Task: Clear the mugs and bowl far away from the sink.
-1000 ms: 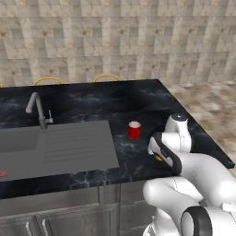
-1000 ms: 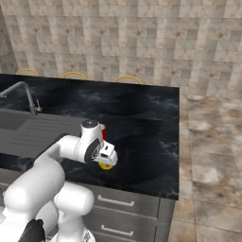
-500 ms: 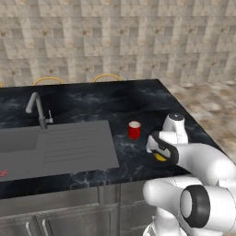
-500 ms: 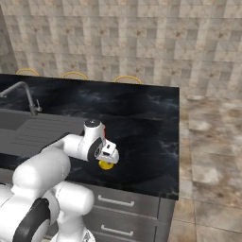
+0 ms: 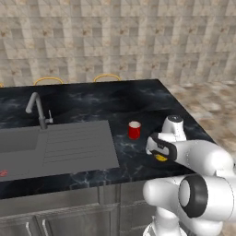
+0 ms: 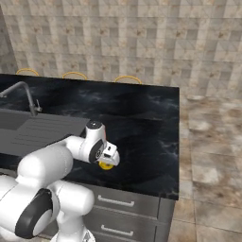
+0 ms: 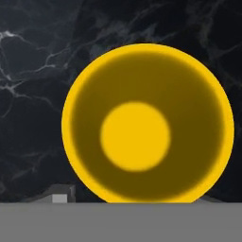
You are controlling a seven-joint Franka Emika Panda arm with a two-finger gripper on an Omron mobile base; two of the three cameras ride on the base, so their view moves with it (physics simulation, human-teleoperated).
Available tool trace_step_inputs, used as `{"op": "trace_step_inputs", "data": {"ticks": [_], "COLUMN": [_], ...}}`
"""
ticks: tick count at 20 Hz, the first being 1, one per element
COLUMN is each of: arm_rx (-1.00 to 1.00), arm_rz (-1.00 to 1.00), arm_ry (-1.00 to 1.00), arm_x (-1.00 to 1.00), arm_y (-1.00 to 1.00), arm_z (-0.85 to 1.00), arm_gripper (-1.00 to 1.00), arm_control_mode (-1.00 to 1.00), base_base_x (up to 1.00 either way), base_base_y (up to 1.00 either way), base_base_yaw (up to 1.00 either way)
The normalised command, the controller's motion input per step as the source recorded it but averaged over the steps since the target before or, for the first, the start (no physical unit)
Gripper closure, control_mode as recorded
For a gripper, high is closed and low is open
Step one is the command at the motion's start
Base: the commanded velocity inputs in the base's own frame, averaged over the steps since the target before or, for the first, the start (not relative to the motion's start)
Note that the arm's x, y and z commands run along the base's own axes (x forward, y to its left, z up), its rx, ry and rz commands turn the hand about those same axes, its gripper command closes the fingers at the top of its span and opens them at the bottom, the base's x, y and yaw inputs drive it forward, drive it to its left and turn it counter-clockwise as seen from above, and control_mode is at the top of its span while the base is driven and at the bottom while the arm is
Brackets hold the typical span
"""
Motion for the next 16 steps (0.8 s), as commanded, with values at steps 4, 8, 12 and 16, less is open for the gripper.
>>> {"op": "trace_step_inputs", "data": {"ticks": [4, 8, 12, 16], "arm_rx": [0.00, 0.01, 0.00, 0.00], "arm_rz": [0.00, 0.00, -0.02, 0.06], "arm_ry": [0.00, 0.00, 0.00, 0.00], "arm_x": [0.04, 0.00, -0.07, -0.06], "arm_y": [-0.14, -0.09, 0.00, 0.05], "arm_z": [-0.19, -0.22, -0.05, -0.03], "arm_gripper": [1.00, 1.00, 1.00, 1.00], "arm_control_mode": [-1.00, -1.00, -1.00, -1.00], "base_base_x": [0.00, 0.00, 0.00, 0.00], "base_base_y": [0.00, 0.00, 0.00, 0.00], "base_base_yaw": [0.00, 0.00, 0.00, 0.00]}}
